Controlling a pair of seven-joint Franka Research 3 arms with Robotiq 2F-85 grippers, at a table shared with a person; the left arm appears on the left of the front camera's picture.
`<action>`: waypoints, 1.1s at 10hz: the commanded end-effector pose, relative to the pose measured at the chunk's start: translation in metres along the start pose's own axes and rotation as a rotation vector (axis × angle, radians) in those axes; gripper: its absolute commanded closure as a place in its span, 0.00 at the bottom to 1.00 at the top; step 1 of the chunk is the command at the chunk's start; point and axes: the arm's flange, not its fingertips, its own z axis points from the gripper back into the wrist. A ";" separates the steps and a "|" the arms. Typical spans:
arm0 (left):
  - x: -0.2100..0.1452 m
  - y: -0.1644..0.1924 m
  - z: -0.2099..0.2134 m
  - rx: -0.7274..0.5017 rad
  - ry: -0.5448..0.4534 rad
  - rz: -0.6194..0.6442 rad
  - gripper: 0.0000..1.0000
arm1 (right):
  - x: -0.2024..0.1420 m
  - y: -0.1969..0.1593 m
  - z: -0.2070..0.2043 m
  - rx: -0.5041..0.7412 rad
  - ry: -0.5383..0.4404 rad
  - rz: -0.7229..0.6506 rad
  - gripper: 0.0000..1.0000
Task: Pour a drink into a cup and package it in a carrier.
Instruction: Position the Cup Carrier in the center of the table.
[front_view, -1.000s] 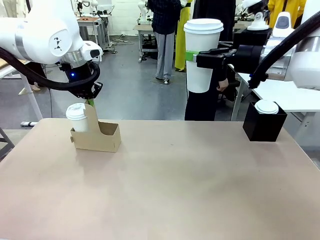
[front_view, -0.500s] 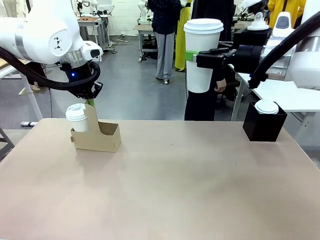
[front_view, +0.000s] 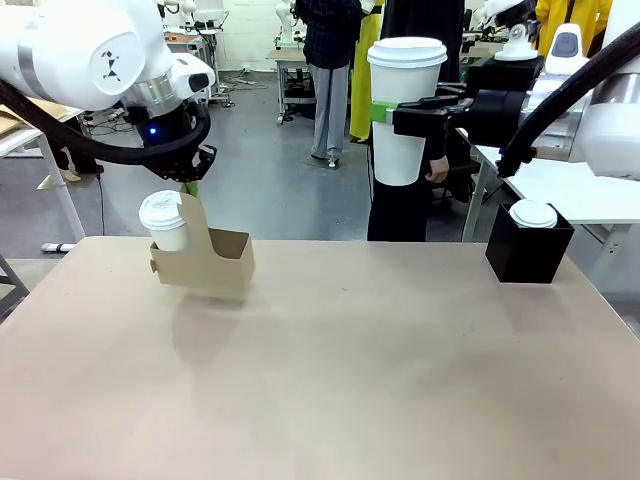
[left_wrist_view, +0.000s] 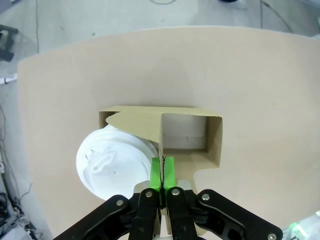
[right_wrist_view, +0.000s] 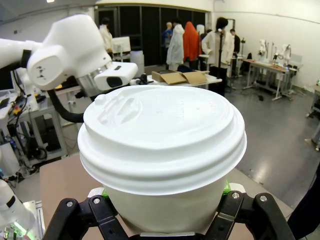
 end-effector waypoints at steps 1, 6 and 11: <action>-0.029 -0.040 0.012 -0.015 0.021 0.082 0.98 | 0.003 0.001 -0.004 -0.007 -0.026 -0.017 0.19; -0.108 -0.150 0.010 -0.065 0.052 0.059 0.98 | 0.003 0.001 -0.004 -0.007 -0.026 -0.017 0.19; -0.150 -0.190 -0.013 -0.045 0.099 0.037 0.98 | 0.003 0.001 -0.004 -0.007 -0.026 -0.017 0.19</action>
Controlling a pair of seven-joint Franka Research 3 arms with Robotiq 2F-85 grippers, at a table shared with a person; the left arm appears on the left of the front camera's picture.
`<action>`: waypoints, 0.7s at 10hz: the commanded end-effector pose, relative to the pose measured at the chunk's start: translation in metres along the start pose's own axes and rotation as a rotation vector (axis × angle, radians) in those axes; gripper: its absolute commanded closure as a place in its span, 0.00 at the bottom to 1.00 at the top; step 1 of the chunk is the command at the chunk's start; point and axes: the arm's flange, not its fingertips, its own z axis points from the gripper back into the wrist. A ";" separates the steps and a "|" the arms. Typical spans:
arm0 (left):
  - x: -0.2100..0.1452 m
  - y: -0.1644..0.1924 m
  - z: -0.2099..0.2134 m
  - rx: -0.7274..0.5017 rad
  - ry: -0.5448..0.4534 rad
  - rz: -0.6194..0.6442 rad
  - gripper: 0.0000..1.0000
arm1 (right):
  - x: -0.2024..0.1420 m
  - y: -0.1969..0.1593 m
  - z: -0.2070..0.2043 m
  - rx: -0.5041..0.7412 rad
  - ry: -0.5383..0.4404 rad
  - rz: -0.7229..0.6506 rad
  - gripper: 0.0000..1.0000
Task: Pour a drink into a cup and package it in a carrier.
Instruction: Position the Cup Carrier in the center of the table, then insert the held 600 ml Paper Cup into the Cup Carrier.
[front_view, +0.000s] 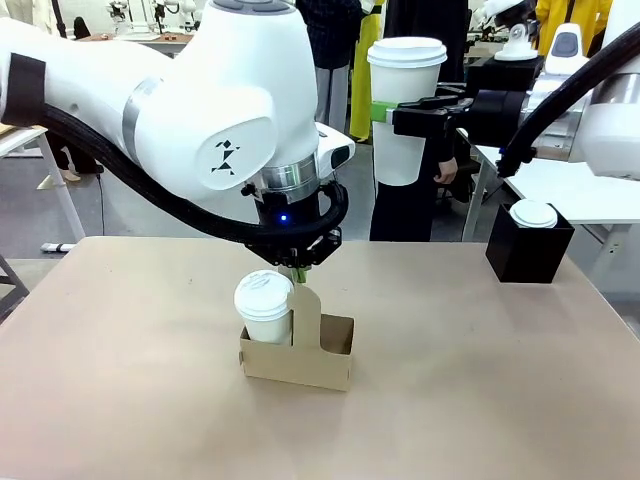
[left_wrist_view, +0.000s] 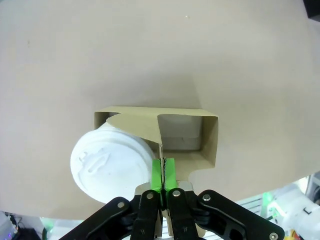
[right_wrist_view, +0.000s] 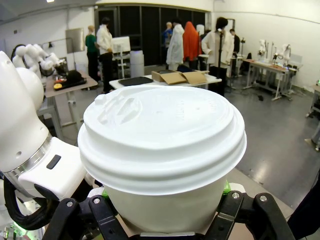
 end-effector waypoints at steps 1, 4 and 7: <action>-0.002 0.000 -0.011 0.015 0.001 0.044 0.98 | 0.003 0.001 -0.004 -0.006 -0.027 -0.018 0.19; 0.000 0.000 0.000 0.001 -0.001 0.006 0.98 | 0.003 0.001 -0.004 -0.006 -0.027 -0.018 0.19; 0.000 0.000 0.000 0.001 -0.001 0.006 0.98 | 0.003 0.001 -0.004 -0.006 -0.027 -0.018 0.19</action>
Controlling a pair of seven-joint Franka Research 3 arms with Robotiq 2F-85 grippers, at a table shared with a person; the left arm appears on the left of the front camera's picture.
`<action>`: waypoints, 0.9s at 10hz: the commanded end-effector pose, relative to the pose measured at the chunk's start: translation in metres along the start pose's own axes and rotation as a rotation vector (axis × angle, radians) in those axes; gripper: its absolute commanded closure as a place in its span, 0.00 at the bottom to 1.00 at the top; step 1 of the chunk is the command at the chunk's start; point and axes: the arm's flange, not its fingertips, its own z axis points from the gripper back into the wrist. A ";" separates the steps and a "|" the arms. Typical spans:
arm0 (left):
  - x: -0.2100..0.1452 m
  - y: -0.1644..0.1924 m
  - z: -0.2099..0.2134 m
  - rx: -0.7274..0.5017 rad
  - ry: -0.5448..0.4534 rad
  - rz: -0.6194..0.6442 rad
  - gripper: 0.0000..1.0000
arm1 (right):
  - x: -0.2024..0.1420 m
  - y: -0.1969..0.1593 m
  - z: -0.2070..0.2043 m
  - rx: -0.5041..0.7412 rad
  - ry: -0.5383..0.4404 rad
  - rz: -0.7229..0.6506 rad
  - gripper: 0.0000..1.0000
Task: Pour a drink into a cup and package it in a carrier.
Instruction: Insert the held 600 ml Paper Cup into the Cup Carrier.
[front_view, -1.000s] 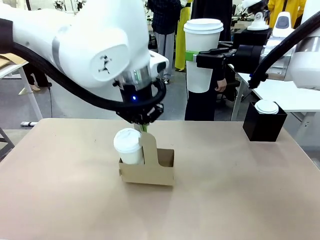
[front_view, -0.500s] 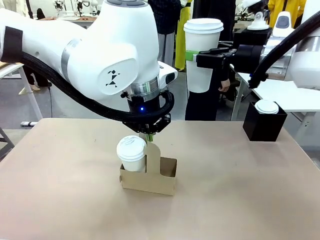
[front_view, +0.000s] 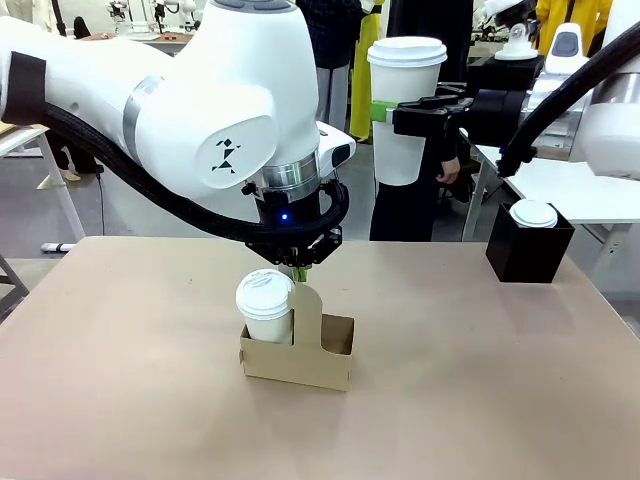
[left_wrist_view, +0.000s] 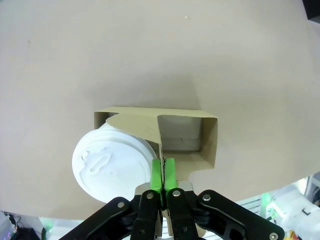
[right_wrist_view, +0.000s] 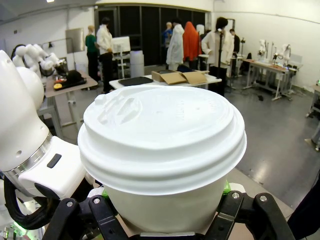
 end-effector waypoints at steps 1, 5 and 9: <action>-0.001 0.000 -0.001 0.002 0.001 0.000 0.98 | 0.003 0.001 -0.004 -0.006 -0.027 -0.018 0.19; 0.001 0.007 0.017 -0.057 -0.029 -0.047 0.00 | 0.003 0.001 -0.004 -0.006 -0.027 -0.018 0.19; -0.001 0.029 0.073 -0.156 -0.022 -0.200 0.00 | -0.005 -0.030 -0.006 0.180 -0.016 -0.053 0.19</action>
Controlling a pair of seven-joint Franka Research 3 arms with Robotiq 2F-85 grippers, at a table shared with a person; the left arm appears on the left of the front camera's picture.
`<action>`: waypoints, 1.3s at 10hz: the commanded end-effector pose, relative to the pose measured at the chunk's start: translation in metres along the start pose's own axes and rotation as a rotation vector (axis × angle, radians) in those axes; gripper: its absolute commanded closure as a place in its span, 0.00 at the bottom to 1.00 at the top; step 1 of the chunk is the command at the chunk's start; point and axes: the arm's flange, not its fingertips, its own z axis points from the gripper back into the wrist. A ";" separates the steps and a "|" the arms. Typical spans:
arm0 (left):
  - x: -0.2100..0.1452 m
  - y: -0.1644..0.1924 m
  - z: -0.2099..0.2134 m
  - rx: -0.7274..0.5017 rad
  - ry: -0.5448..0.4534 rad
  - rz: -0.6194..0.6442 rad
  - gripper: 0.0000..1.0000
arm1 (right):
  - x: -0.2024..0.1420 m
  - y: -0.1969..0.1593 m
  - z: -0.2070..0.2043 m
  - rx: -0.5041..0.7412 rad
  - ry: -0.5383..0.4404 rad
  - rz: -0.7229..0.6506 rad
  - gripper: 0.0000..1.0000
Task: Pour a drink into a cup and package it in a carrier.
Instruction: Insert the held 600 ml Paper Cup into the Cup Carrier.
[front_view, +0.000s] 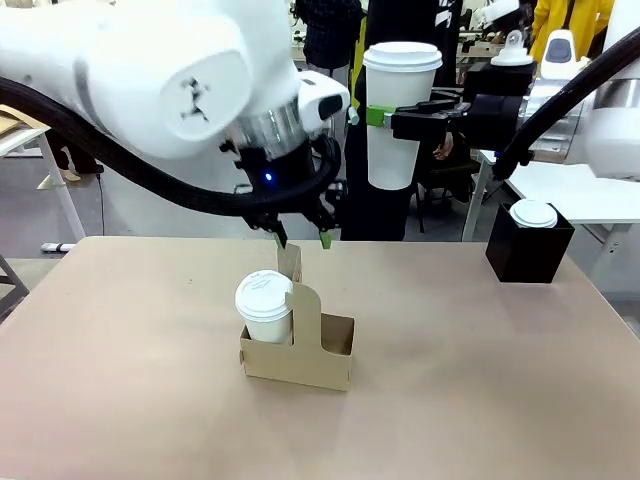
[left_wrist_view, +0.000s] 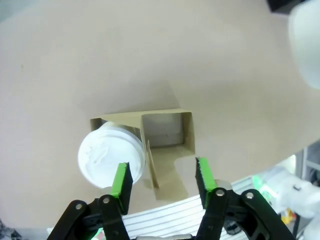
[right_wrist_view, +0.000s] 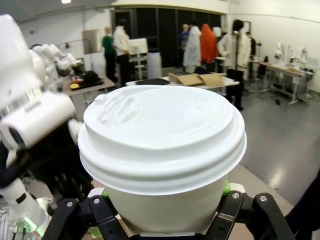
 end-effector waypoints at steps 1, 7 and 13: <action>-0.011 0.026 0.030 -0.063 0.020 -0.125 0.00 | 0.000 -0.028 0.003 0.110 0.001 -0.050 0.19; -0.038 0.144 0.054 -0.217 -0.088 -0.686 0.00 | -0.060 -0.059 -0.009 0.334 0.073 -0.050 0.19; -0.034 0.152 0.050 -0.152 -0.088 -0.667 0.00 | -0.076 -0.055 -0.009 0.310 0.094 -0.087 0.19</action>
